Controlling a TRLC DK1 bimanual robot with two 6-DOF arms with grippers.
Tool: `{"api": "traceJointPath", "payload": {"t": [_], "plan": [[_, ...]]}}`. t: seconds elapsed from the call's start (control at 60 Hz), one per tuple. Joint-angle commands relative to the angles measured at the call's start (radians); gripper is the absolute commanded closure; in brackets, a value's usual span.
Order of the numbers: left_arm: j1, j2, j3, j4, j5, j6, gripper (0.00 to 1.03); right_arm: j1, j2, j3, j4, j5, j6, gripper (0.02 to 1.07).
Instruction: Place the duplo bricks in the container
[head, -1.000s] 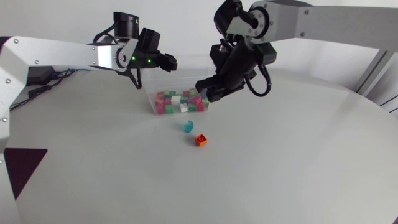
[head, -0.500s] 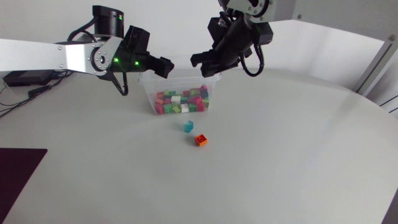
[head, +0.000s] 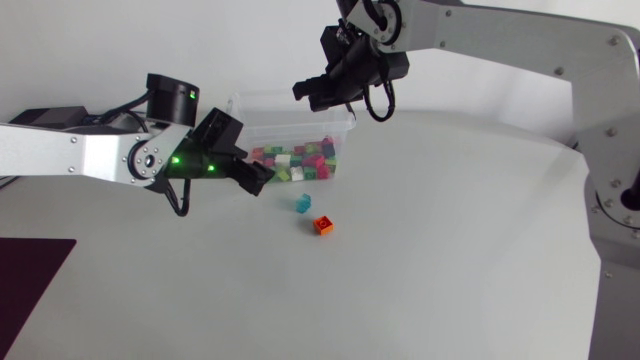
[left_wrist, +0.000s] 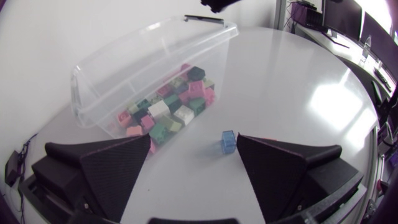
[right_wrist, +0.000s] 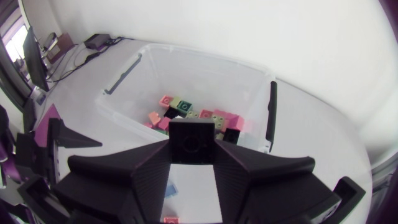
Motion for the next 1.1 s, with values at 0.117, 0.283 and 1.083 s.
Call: {"api": "traceJointPath", "payload": {"t": [0.117,0.283,1.083], "plan": [[-0.032,0.008,-0.089,0.058,0.005,0.018,0.08,0.004,0.071,0.058,0.038,0.005,0.005,0.7],[-0.059,0.068,-0.101,0.098,0.005,0.011,0.07,0.005,0.078,0.066,0.064,0.005,0.007,0.7],[-0.111,0.262,-0.103,0.27,-0.052,-0.072,0.07,-0.013,0.146,0.052,0.256,0.009,0.005,0.7]]}}
